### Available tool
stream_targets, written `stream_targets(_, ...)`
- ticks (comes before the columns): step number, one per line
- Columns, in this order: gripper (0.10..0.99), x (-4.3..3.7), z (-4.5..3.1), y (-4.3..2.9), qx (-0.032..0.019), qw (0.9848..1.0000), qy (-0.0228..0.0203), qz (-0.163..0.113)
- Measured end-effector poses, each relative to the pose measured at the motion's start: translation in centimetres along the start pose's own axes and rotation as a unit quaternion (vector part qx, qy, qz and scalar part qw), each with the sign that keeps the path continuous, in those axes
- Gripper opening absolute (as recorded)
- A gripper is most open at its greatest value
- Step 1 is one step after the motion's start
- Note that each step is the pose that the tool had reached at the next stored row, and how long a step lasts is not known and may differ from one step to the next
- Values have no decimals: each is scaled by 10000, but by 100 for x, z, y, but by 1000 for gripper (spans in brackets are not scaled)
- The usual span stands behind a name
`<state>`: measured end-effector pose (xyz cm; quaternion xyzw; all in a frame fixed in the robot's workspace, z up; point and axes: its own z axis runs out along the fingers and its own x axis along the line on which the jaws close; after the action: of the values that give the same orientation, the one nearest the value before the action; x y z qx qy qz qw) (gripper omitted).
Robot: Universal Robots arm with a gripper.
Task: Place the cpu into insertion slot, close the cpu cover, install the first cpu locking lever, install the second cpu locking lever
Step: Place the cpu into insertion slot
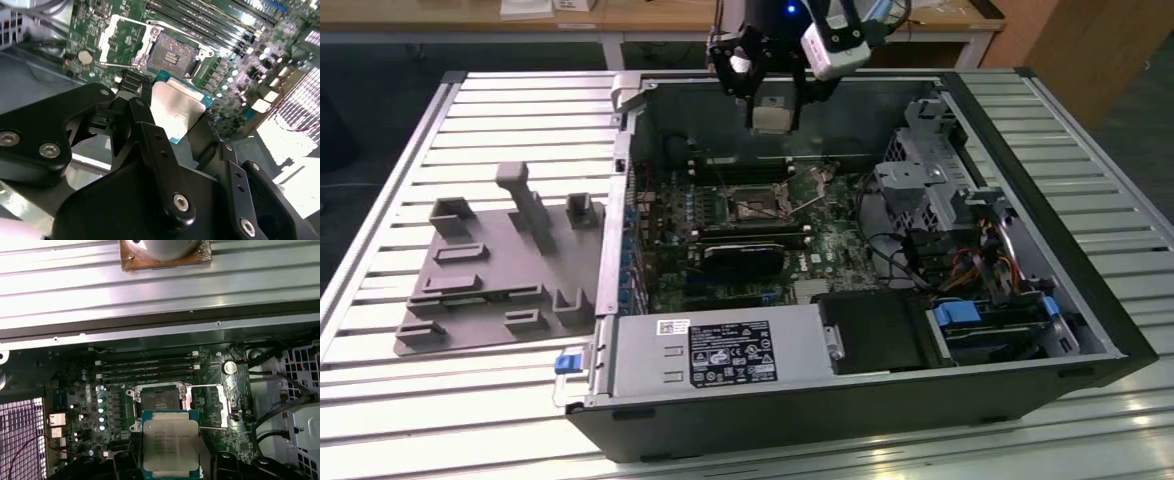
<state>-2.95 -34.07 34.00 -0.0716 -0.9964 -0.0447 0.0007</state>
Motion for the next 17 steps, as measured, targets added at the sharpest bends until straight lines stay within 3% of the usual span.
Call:
stream_targets(5,537,0,71,-7,-3,9990,-40,448)
stream_targets(9,537,-1,125,-11,-6,9967,-73,813)
stream_targets(13,537,-1,163,-15,-9,9931,-104,1169)
stream_targets(17,537,-1,199,-18,-12,9881,-137,1530)
